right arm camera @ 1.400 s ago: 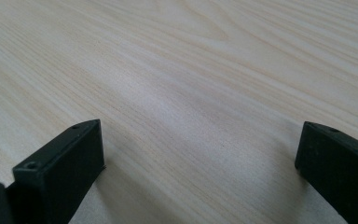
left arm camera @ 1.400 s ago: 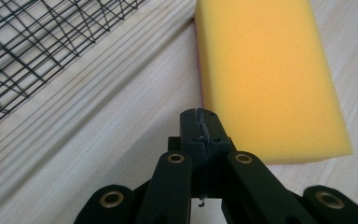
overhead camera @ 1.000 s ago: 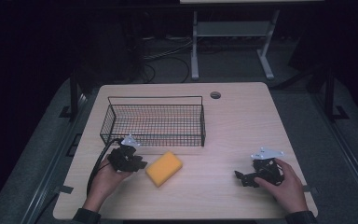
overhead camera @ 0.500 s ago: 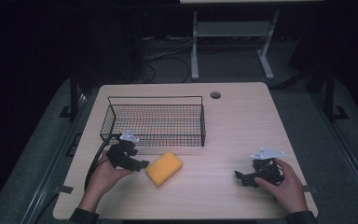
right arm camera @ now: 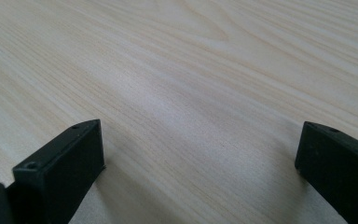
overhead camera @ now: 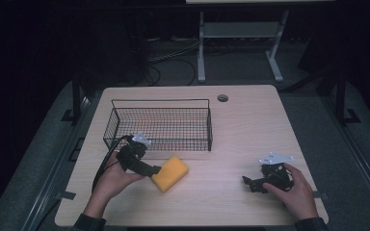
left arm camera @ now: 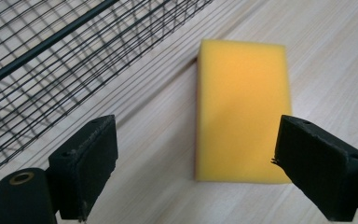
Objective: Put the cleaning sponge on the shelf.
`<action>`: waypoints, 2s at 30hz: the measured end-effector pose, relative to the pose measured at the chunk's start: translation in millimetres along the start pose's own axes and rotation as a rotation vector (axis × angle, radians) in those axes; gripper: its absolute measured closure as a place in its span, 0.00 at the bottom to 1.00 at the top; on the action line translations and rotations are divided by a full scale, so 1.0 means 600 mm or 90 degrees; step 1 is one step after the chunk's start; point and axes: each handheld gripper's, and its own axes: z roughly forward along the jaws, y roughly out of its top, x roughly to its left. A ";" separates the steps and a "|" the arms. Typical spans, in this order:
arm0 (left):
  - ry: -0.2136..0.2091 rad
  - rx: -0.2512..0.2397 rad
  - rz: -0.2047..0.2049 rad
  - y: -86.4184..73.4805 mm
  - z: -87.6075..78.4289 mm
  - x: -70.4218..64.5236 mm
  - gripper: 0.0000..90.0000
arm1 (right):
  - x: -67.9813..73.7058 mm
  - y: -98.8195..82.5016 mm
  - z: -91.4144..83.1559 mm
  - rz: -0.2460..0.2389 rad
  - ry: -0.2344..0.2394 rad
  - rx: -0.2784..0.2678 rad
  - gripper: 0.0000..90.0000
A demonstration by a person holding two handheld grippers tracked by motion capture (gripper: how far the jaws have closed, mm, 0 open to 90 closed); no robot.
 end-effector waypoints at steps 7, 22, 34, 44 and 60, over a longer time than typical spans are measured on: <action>-0.004 0.001 0.012 0.014 0.008 -0.014 0.14 | 0.000 0.000 0.000 0.000 0.000 0.000 0.00; -0.020 0.031 0.032 0.031 0.050 -0.040 0.14 | 0.000 0.000 0.000 0.000 0.000 0.000 0.00; -0.026 0.054 0.050 0.039 0.076 -0.055 0.14 | 0.000 0.000 0.000 0.000 0.000 0.000 0.00; -0.025 0.070 0.058 0.039 0.093 -0.061 0.14 | 0.000 0.000 0.000 0.000 0.000 0.000 0.00; -0.015 0.103 0.063 0.030 0.125 -0.065 0.14 | 0.000 0.000 0.000 0.000 0.000 0.000 0.00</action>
